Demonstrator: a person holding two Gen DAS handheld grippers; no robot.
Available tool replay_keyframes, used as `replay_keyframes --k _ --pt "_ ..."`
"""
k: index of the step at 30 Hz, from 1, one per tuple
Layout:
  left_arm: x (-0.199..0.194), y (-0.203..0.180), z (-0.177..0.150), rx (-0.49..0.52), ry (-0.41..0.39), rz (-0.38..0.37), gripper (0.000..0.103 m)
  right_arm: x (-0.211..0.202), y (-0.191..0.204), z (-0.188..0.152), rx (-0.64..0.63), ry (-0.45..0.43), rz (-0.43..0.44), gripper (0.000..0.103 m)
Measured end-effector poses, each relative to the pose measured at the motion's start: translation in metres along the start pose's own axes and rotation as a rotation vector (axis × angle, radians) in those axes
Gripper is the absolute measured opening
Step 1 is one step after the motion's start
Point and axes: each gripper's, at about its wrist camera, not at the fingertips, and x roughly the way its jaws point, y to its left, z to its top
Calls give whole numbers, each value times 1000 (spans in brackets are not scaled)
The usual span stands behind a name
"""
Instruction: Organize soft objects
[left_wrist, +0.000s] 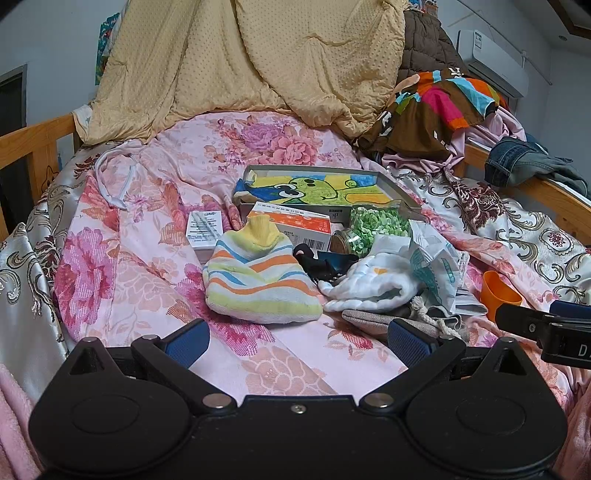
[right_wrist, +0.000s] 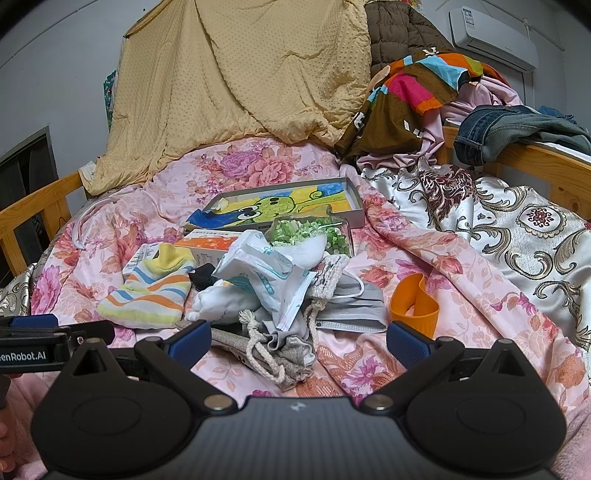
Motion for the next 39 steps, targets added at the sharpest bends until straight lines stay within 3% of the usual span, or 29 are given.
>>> replay_keyframes --k 20,29,39 --pt "2 -4 -6 4 18 -8 102 -1 -3 2 14 -11 -20 103" --pt "11 10 13 -15 11 13 102 17 -4 15 -21 3 56 103" --pt "53 24 53 154 77 9 102 60 0 43 -156 -22 139 103"
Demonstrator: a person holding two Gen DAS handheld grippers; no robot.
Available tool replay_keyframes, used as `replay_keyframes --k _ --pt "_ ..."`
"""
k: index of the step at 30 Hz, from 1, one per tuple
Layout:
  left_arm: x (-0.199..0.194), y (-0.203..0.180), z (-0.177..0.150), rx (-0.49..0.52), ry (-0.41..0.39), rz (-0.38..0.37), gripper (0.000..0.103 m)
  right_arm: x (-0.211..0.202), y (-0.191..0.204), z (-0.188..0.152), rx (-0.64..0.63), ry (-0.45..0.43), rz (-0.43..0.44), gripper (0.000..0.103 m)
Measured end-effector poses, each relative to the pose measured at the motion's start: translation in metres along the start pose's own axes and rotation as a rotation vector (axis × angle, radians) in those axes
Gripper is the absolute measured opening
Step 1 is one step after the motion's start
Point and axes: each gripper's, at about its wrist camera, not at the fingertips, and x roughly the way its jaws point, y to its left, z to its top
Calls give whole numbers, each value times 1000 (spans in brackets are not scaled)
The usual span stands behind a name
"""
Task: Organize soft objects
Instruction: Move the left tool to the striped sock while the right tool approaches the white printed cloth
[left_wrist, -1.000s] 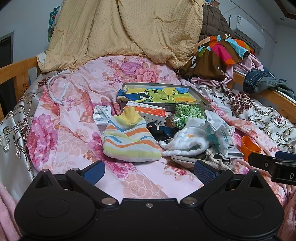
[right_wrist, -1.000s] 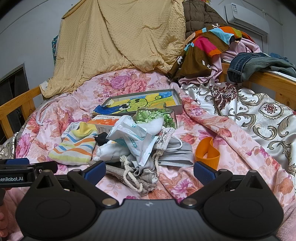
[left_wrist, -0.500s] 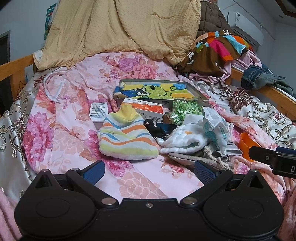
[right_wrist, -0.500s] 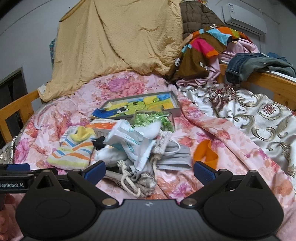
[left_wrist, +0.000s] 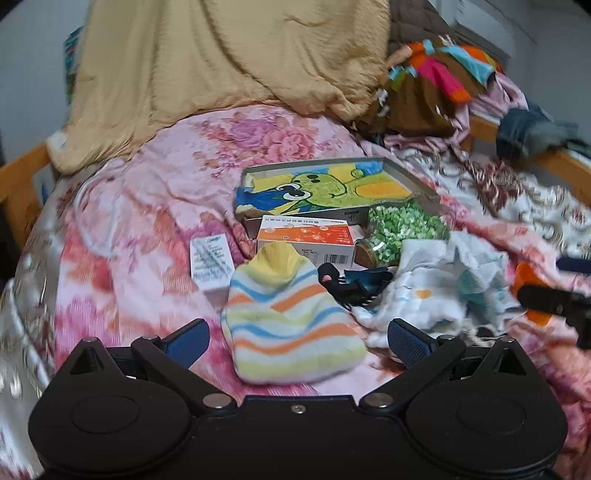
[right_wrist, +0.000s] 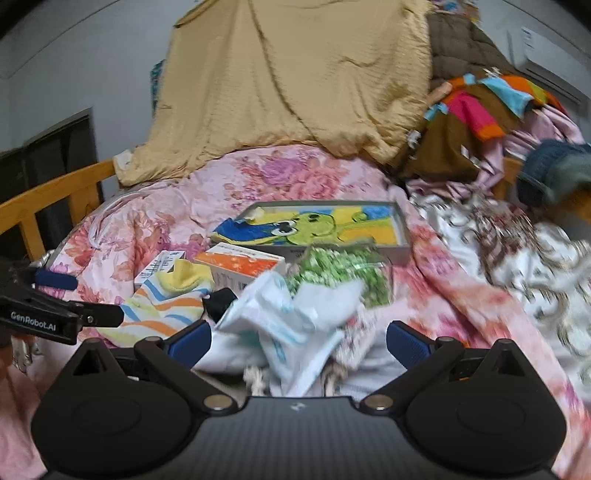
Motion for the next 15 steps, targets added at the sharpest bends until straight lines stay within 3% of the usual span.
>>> replay_keyframes --k 4,15 --pt "24 3 9 55 25 -16 102 21 2 5 -71 10 46 103" --pt "75 9 3 21 153 -74 102 50 -1 0 -78 12 98 101"
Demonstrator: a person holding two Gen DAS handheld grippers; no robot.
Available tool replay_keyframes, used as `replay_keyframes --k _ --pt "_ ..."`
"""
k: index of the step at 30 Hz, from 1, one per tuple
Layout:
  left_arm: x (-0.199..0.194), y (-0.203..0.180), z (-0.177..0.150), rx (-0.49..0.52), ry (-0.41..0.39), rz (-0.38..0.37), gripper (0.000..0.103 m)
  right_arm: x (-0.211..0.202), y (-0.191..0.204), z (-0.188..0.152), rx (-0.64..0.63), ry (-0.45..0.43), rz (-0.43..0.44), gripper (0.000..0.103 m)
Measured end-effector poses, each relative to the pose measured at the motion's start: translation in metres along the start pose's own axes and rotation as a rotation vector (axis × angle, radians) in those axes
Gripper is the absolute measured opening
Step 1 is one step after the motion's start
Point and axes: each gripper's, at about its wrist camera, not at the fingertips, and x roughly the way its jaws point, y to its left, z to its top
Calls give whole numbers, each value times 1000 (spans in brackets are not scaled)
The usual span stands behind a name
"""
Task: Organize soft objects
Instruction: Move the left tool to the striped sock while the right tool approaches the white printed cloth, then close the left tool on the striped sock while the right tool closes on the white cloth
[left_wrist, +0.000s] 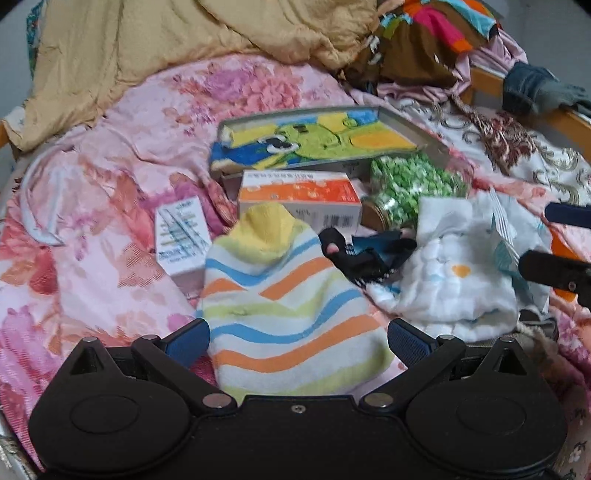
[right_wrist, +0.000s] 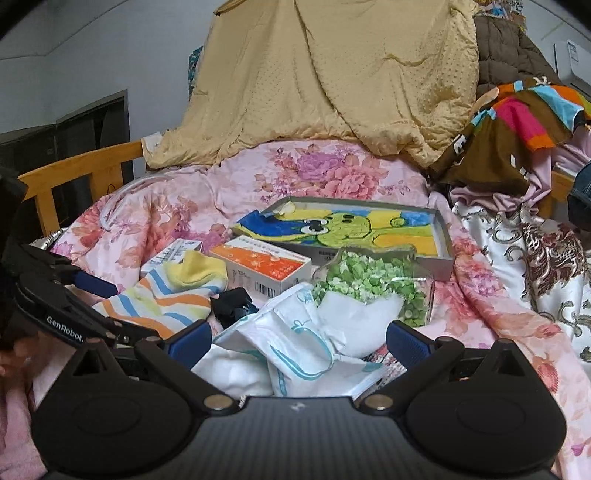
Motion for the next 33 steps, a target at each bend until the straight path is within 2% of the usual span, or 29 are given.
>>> replay_keyframes --k 4,8,14,16,17,18,21,29,33 --pt "8 0 -1 9 31 1 99 8 -5 -3 32 22 5 92" --pt "13 5 -2 -29 44 -14 90 11 -8 -4 57 32 16 83" --pt "16 5 -4 -29 36 -22 78 12 -7 -5 42 46 14 82" --pt "16 3 -5 -10 30 -20 71 13 -4 -5 30 59 12 81" --pt "15 2 -5 -4 26 -26 62 14 -4 -5 23 66 12 81" --pt "15 2 -5 -3 24 -45 48 13 -3 -6 20 71 12 80" --pt "16 1 -6 -17 42 -103 27 13 -2 -5 21 90 25 73" --pt "13 5 -6 -77 32 -135 14 10 4 -7 -2 100 46 66" --pt "10 5 -5 -92 13 -161 12 7 4 -7 5 87 53 61"
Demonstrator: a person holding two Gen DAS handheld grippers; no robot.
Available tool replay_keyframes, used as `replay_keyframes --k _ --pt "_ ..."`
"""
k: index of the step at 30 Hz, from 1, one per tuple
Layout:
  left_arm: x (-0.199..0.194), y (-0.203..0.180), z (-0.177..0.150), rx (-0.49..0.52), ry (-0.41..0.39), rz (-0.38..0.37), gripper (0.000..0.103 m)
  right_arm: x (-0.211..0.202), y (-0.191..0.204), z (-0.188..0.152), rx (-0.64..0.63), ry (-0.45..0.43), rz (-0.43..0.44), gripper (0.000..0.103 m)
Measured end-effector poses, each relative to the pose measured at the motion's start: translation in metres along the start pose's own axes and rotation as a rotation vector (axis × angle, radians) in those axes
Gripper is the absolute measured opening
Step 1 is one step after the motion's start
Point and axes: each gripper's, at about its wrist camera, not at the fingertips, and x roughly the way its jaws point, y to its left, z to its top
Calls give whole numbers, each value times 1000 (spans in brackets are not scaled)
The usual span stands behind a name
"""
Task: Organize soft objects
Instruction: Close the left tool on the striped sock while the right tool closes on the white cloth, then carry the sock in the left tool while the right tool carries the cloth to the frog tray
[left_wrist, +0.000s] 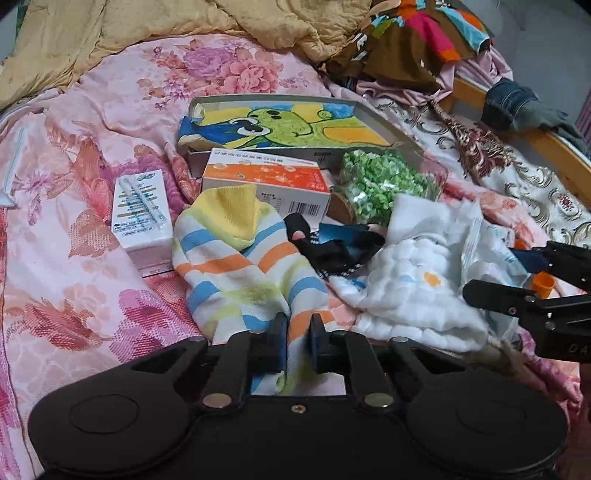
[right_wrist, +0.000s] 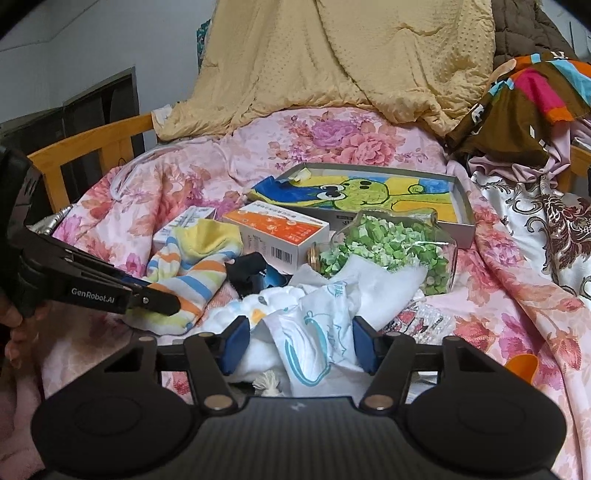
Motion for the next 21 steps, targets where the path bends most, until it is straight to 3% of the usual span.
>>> replay_keyframes --k 7,11,12,14,21 --pt "-8 -5 0 14 -43 -57 9 -7 7 1 -35 -38 18 56" --pt "-16 -6 1 -23 -79 -163 9 -11 13 1 -63 -64 31 56" --pt "-18 -7 1 -34 -91 -190 9 -13 14 1 -63 -75 37 50" --pt "-22 -8 1 -47 -117 -232 9 -18 14 2 -53 -102 51 49" --pt "-32 -8 3 -97 -173 -341 9 -24 8 5 -12 -129 56 48"
